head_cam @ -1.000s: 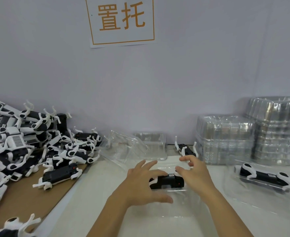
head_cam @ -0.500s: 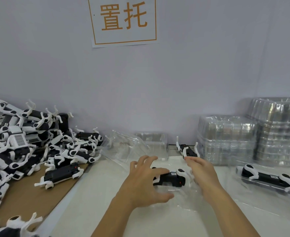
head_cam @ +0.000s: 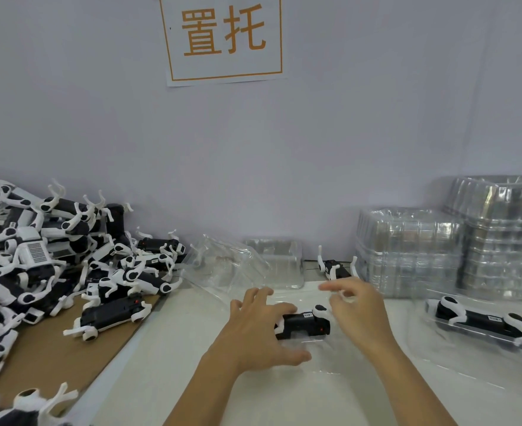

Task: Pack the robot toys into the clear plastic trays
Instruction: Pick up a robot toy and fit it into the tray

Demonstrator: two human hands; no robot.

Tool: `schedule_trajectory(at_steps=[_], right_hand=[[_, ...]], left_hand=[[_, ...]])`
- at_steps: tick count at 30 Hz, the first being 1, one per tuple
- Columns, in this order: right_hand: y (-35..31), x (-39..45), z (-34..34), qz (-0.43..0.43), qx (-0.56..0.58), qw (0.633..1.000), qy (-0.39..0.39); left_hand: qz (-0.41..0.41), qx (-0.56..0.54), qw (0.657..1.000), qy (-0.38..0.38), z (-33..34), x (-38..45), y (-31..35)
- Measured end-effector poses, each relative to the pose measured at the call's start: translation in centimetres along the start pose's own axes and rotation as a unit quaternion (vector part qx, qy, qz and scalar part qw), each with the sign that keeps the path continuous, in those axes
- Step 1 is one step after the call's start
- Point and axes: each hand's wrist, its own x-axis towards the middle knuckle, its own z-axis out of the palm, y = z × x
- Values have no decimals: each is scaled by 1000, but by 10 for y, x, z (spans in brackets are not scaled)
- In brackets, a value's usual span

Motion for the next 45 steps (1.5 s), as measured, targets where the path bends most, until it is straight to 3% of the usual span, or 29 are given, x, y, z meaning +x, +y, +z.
schedule_trajectory(at_steps=[3,6,11,15,18,22,25,28,36,40,42,45], right_hand=[[-6,-4,11,-43,-117,992,-24],[-2,-6,15,-46,-127,991,-13],[-3,0,6,-31,21,994,103],[-9,2,0,50,198,962,181],[-14,-2,0,69,270,952,125],[-28,-17,21,-54,190,980,-3],[-35,-25,34,-128,147,981,6],[-38,-28,36,-174,131,976,23],[-36,-28,28,-215,104,971,9],[-32,-26,25,-187,117,975,21],[-28,-20,22,-130,156,977,71],[-22,-7,8,-26,272,947,169]], left_hand=[[-17,9,1000,-19,1,2,0],[-26,14,999,-26,1,4,0],[-59,-38,998,-4,-1,5,-5],[-58,-226,970,64,-14,6,-10],[-59,-397,905,140,-27,7,-6],[-95,-626,771,70,-31,6,-4],[-111,-744,658,24,-28,2,-5],[-108,-776,620,34,-24,0,-9],[-97,-763,639,25,-25,-1,-11],[-85,-728,679,34,-28,-3,-16],[-83,-682,725,50,-32,-4,-16],[-66,-550,831,52,-37,-5,-15]])
